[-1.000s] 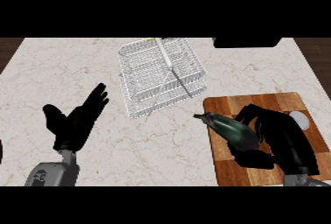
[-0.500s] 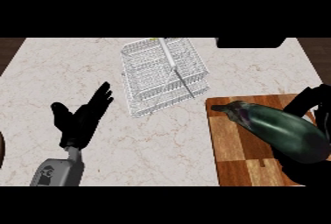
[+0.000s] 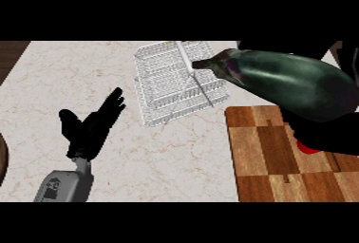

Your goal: Pick the eggplant from the cutting board and place it in the tiered basket

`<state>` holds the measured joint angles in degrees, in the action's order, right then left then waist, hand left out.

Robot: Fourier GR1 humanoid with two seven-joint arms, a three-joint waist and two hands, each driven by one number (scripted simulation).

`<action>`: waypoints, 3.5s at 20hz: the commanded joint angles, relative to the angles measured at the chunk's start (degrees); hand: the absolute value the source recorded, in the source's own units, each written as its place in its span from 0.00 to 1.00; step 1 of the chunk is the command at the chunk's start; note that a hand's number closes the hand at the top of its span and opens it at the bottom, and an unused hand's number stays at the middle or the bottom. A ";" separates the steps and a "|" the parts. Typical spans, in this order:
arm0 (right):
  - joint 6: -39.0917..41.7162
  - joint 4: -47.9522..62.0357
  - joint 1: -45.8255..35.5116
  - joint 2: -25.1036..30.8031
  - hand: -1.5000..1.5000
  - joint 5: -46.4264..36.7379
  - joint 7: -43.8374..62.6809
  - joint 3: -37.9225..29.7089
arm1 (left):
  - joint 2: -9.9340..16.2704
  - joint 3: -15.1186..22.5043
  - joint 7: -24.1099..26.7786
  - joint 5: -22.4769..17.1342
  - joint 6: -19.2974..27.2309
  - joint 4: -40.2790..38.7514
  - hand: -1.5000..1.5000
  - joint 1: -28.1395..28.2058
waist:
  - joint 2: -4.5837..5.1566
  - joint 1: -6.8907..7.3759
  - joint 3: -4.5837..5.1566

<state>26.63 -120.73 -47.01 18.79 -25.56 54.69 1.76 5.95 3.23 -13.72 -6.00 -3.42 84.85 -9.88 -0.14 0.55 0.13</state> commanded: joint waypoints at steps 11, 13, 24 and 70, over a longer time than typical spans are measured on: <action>-13.25 39.62 -18.87 -8.48 1.00 -11.12 -7.21 0.27 | -1.13 0.67 -0.73 0.77 0.04 0.67 0.50 -0.90 | 0.53 0.99 -0.08; -13.43 42.39 -20.39 -8.15 1.00 -10.49 -9.97 -0.88 | -1.62 1.22 1.30 1.42 -0.05 0.67 0.50 1.83 | 0.32 0.50 -0.09; -33.35 67.48 -25.29 -18.64 1.00 -12.26 -20.93 0.11 | -0.65 -1.44 -1.85 0.30 -0.58 -2.57 0.50 -4.93 | 0.57 0.77 -0.09; -14.85 47.30 4.71 23.31 0.00 38.26 -34.36 -14.11 | -1.03 -1.12 -0.13 1.18 -0.59 4.01 0.50 4.55 | -0.36 -2.15 -0.16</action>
<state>3.83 -68.72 -47.87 35.13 7.22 18.89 -7.54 5.71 0.42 -14.02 -5.75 -4.03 87.19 -6.83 -0.71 -2.41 -0.05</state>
